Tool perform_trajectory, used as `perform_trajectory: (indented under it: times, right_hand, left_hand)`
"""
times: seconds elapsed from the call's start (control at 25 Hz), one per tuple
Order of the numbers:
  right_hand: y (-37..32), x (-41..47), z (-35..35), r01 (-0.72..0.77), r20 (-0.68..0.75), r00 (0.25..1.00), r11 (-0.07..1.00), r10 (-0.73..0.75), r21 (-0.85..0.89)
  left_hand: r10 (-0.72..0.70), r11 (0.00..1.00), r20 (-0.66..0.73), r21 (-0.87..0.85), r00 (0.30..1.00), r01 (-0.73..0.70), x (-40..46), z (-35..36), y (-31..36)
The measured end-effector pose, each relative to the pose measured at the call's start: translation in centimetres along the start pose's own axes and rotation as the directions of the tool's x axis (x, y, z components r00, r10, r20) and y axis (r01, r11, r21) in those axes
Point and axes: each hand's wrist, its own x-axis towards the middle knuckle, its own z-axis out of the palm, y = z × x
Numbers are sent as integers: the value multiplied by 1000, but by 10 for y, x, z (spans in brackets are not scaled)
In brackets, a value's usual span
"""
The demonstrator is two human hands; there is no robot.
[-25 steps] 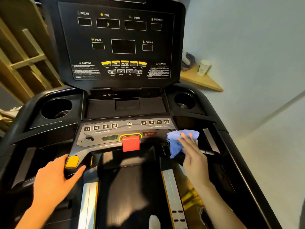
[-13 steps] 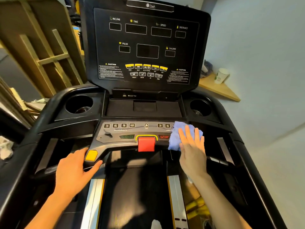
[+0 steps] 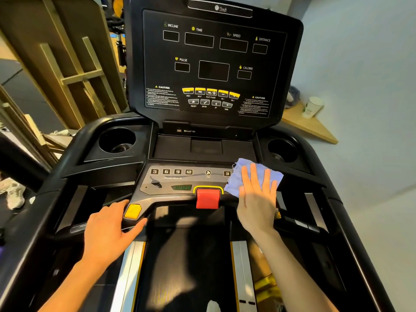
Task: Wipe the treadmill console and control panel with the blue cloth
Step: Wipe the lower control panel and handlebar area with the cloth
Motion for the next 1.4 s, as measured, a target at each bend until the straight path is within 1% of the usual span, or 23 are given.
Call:
perform_trajectory:
  times: [0.2, 0.44, 0.68, 0.84, 1.04, 1.16, 1.4]
  right_hand:
    - [-21, 8, 0, 49, 13, 999, 998, -49, 41]
    - [-57, 13, 2, 123, -50, 992, 984, -117, 133]
    - [-97, 20, 6, 212, -81, 976, 969, -203, 130]
    - [-132, 22, 6, 273, -77, 962, 947, -263, 171]
    - [-173, 17, 9, 351, -96, 936, 895, -338, 274]
    - [-185, 12, 12, 410, -120, 912, 860, -392, 303]
    - [-199, -4, 16, 529, -276, 848, 762, -453, 374]
  left_hand:
    - [6, 1000, -10, -3, 1000, -6, 0, 0, -1]
    - [2, 1000, -13, -10, 1000, -2, -1, 2, -3]
    - [3, 1000, -16, -18, 1000, -3, -2, 5, -6]
    - [7, 1000, -14, -20, 1000, -7, -2, 5, -7]
    - [14, 1000, 2, -12, 1000, -14, -1, 4, -7]
    - [23, 1000, 4, 7, 1000, -23, -1, 4, -7]
    - [14, 1000, 25, -1, 1000, -14, -1, 2, -7]
